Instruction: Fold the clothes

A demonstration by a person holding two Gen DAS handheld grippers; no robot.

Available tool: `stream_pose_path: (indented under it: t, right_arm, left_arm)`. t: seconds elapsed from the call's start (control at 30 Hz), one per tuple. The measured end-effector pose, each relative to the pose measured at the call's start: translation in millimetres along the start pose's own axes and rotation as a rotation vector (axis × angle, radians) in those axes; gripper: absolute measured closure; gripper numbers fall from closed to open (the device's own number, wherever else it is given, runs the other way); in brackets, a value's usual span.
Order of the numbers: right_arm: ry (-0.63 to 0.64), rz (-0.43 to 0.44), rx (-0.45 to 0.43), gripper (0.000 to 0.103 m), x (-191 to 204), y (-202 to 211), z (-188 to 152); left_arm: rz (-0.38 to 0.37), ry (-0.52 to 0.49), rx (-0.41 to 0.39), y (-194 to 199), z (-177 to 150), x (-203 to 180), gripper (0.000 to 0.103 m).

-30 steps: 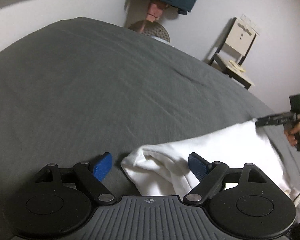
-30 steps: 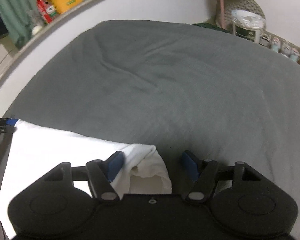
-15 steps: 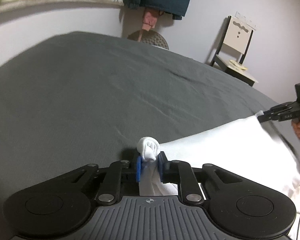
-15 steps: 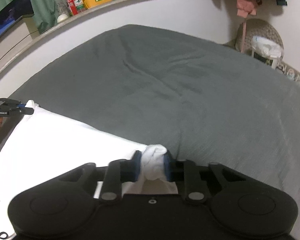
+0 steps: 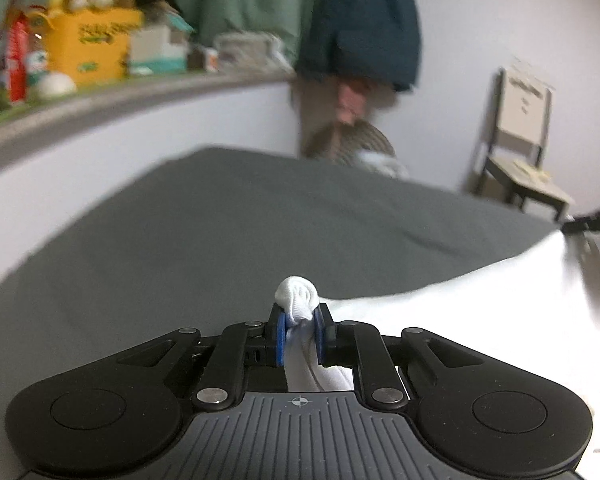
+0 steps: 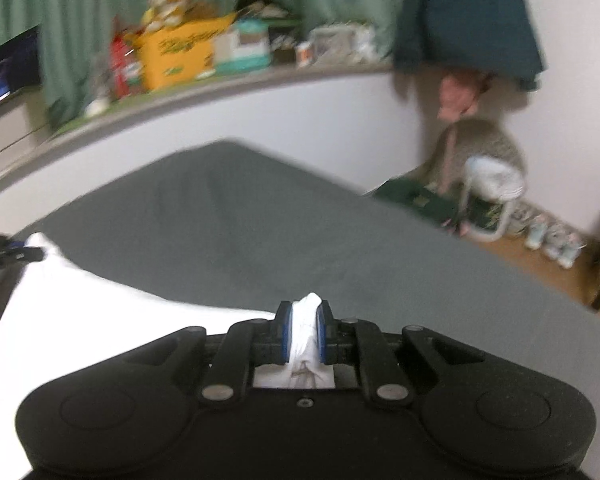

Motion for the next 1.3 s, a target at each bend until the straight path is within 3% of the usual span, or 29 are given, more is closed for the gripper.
stream_pose_path:
  t: [0.2, 0.33, 0.43, 0.57, 0.73, 0.8, 0.87, 0.93, 0.97, 1.0, 1.07, 1.17, 1.3]
  right_arm:
    - [-0.013, -0.004, -0.004, 0.090, 0, -9, -7]
    - [-0.012, 0.062, -0.107, 0.091, 0, 42, -21]
    - [0.003, 0.099, -0.154, 0.091, 10, 89, -36]
    - [0.042, 0.119, -0.147, 0.091, 30, 140, -64]
    - [0.127, 0.105, -0.043, 0.095, 58, 171, -110]
    - [0.181, 0.096, 0.023, 0.095, 70, 172, -127]
    - [0.286, 0.072, 0.091, 0.092, 88, 166, -139]
    - [0.434, 0.018, 0.131, 0.075, 108, 157, -142]
    - [0.518, -0.015, 0.142, 0.060, 118, 152, -141]
    - [0.602, -0.049, 0.153, 0.052, 128, 147, -139]
    - [0.761, -0.105, 0.164, 0.052, 143, 135, -140]
    - [0.973, -0.182, 0.187, 0.052, 162, 114, -144]
    - [1.246, -0.272, 0.243, 0.053, 174, 81, -157]
  left_arm:
    - [-0.048, -0.045, -0.020, 9, 0, 0, 0.088]
    - [-0.173, -0.118, -0.079, 52, -6, -6, 0.088]
    - [-0.251, -0.169, -0.079, 91, -13, -7, 0.088]
    - [-0.307, -0.316, -0.016, 137, -36, -14, 0.088]
    - [-0.338, -0.511, 0.089, 178, -79, -25, 0.088]
    - [-0.303, -0.594, 0.118, 185, -100, -30, 0.088]
    - [-0.213, -0.699, 0.147, 187, -125, -34, 0.075]
    - [-0.136, -0.855, 0.133, 191, -147, -39, 0.064]
    - [-0.108, -0.926, 0.106, 193, -153, -43, 0.052]
    - [-0.082, -0.998, 0.067, 197, -159, -47, 0.033]
    - [-0.046, -1.089, -0.020, 203, -163, -56, 0.012]
    - [0.023, -1.198, -0.057, 196, -160, -71, 0.012]
    - [0.115, -1.458, -0.131, 185, -167, -83, 0.013]
Point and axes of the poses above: each gripper's, at about its wrist camera, not at the fingertips, and y roughly against the way its jaws point, x to its left, z to its top, the point moved 7 cm from there along -y, roughly the way its jaws point, and after that the axes turned 14 degrees about y, right-handed, at the moved point
